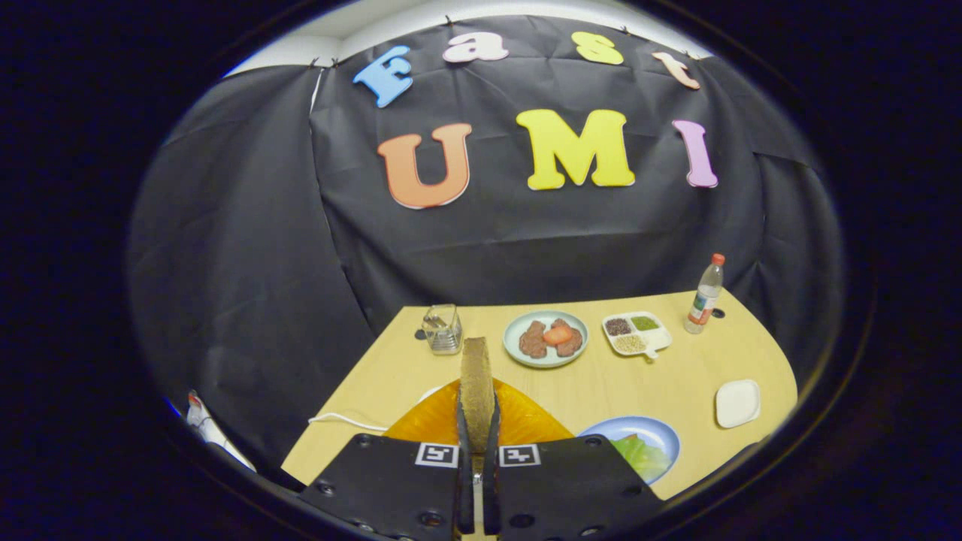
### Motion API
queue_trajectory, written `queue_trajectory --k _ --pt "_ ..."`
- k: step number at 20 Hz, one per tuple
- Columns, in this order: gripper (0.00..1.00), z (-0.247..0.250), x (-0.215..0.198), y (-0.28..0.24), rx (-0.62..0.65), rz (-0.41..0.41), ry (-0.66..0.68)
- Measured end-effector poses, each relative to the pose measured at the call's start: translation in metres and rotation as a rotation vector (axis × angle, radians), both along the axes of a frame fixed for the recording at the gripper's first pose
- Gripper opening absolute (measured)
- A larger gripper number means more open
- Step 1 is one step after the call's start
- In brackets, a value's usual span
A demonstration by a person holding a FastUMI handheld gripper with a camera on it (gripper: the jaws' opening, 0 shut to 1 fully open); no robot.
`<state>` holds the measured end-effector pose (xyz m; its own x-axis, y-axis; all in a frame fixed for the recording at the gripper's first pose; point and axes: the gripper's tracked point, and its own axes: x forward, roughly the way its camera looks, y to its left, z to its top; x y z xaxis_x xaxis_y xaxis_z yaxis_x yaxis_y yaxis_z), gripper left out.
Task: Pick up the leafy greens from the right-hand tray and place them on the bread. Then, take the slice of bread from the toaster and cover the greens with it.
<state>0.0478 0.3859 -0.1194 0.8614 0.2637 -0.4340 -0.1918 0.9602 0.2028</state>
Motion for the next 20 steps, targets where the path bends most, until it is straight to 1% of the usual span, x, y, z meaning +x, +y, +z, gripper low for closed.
queue_trajectory --k 4,9,11,14,18,20 --pt "0.05 0.028 -0.002 -0.044 0.032 -0.032 -0.046" --pt "0.05 0.022 0.001 -0.112 0.017 -0.076 -0.058" --pt "0.05 0.004 0.002 -0.135 -0.006 -0.089 -0.036" --pt "0.05 -0.029 0.003 -0.151 -0.02 -0.094 0.012" --pt "0.05 -0.083 0.002 -0.15 -0.007 -0.096 0.103" --pt "0.05 -0.109 -0.002 -0.143 0.02 -0.093 0.147"
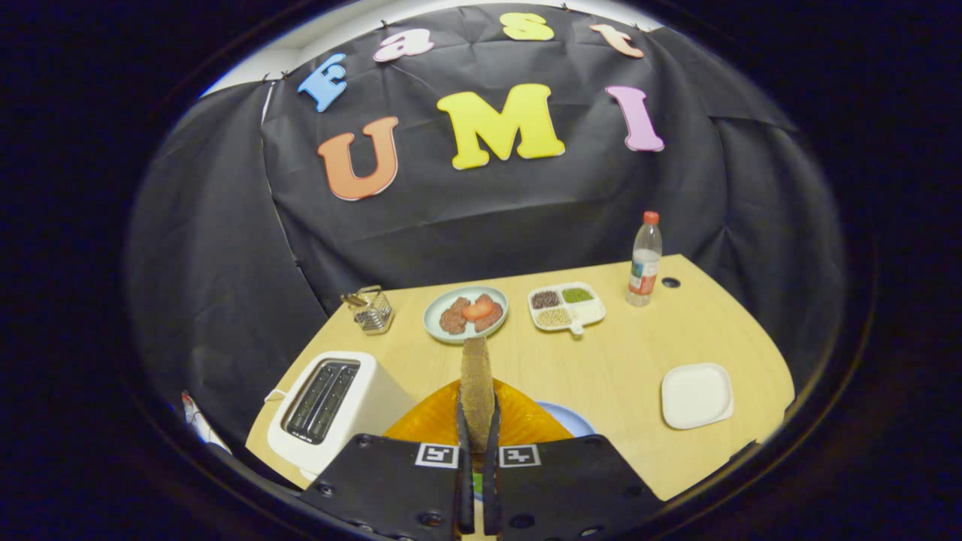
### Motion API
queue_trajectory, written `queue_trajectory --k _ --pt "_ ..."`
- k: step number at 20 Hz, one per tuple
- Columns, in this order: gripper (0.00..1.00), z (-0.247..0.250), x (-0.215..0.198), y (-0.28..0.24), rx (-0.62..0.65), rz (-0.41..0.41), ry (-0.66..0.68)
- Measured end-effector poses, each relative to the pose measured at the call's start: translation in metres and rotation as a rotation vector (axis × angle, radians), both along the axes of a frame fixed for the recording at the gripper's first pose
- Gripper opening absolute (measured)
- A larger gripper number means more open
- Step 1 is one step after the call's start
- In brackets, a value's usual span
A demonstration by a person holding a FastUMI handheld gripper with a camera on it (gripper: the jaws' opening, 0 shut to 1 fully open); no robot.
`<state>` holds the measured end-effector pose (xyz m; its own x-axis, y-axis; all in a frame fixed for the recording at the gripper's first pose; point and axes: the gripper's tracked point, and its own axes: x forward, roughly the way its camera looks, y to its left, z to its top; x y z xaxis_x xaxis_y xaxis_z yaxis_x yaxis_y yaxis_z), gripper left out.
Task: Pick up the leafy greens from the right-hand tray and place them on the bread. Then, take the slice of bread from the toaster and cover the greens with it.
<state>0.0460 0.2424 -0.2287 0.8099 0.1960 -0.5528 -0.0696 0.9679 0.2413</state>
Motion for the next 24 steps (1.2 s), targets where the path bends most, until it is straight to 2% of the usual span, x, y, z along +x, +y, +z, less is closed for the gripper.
queue_trajectory --k 4,9,14,16,17,20,21,22,24 --pt "0.05 -0.042 -0.009 0.007 0.089 -0.02 0.075" --pt "0.05 -0.056 -0.014 0.012 0.21 -0.031 0.088" --pt "0.05 -0.078 -0.011 -0.015 0.178 -0.056 0.083" --pt "0.06 -0.088 -0.011 -0.022 0.173 -0.056 0.103" --pt "0.1 -0.09 -0.01 -0.025 0.172 -0.054 0.11" --pt "0.11 -0.097 -0.008 -0.031 0.151 -0.046 0.126" --pt "0.2 -0.101 -0.008 -0.035 0.136 -0.047 0.139" --pt "0.24 -0.105 -0.009 -0.037 0.128 -0.044 0.154" --pt "0.41 -0.115 -0.01 -0.04 0.107 -0.037 0.176"
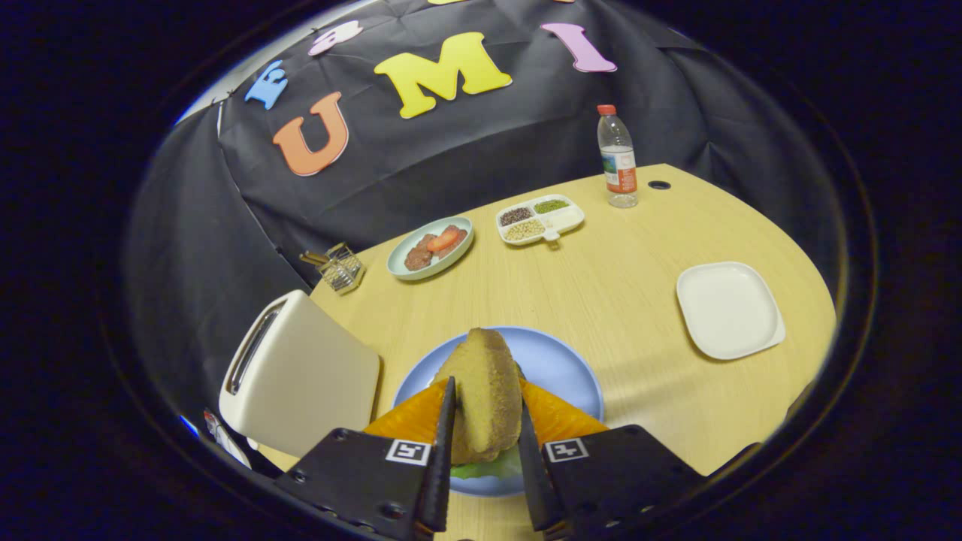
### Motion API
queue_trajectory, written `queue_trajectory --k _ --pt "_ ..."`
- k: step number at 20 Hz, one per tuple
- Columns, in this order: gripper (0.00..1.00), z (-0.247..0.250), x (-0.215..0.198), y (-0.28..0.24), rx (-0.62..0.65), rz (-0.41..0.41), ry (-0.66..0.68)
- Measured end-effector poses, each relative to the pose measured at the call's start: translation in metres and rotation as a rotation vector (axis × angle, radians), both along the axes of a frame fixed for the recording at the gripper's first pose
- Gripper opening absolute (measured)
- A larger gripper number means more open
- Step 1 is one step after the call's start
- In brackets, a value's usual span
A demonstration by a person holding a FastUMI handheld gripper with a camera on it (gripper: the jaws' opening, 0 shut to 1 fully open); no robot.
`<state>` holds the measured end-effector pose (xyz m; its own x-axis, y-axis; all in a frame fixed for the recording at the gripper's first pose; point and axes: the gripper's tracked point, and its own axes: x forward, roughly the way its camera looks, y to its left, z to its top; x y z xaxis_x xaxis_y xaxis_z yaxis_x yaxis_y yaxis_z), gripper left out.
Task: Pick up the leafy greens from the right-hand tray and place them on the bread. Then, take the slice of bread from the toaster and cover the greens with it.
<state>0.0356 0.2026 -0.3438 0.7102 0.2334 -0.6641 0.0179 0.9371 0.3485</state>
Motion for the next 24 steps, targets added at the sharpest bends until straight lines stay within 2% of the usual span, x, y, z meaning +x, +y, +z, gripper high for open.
queue_trajectory --k 1,5,7,9,15,24 --pt "0.54 -0.004 0.0 -0.002 -0.015 0.005 0.007" --pt "0.84 -0.013 0.003 -0.008 -0.077 0.035 0.015" --pt "0.94 -0.016 0.007 -0.014 -0.116 0.048 0.017" --pt "0.97 -0.015 0.01 -0.02 -0.152 0.058 0.015" --pt "0.97 0.008 0.019 -0.031 -0.223 0.087 -0.042" --pt "0.97 0.165 0.027 -0.045 -0.283 0.065 -0.351"
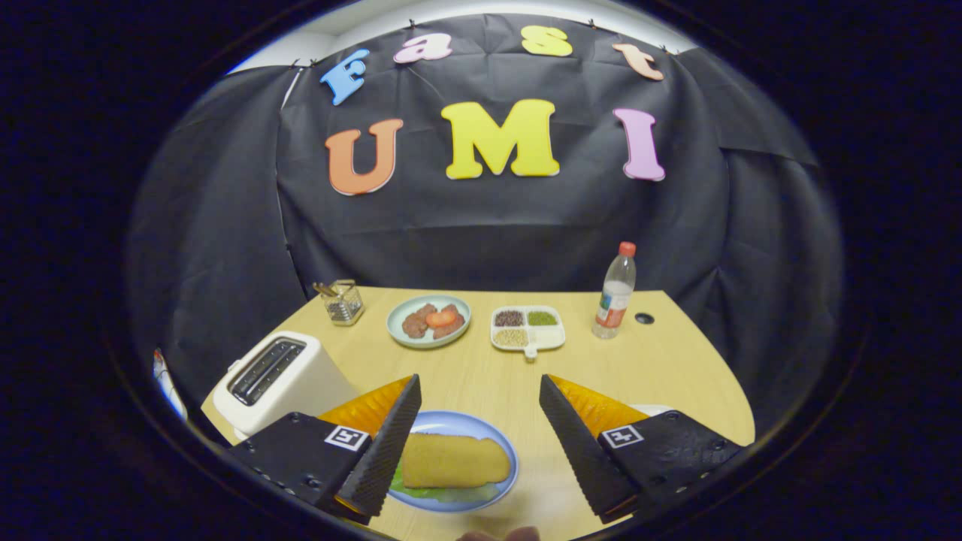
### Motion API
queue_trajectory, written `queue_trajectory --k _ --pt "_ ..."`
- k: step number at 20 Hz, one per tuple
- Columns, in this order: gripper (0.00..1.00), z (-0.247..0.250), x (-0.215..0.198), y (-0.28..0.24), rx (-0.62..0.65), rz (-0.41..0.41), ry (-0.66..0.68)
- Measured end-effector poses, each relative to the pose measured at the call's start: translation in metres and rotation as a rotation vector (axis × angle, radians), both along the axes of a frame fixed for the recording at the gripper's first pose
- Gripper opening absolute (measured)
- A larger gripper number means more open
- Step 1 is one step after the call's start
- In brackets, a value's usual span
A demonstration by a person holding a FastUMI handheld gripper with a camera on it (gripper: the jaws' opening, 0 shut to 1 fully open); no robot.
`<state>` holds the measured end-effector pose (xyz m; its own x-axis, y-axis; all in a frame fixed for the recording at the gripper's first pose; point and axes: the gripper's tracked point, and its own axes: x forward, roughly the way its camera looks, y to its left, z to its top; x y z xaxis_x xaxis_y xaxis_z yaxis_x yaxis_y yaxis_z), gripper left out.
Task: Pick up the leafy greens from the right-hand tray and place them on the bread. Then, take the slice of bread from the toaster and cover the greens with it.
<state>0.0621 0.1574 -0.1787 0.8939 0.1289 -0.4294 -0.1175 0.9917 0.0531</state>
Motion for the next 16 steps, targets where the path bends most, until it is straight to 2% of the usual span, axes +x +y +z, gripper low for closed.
queue_trajectory --k 8,16 --pt "0.96 0.108 -0.034 -0.035 -0.012 -0.113 -0.158" --pt "0.96 0.14 -0.071 -0.048 -0.042 -0.143 -0.24"
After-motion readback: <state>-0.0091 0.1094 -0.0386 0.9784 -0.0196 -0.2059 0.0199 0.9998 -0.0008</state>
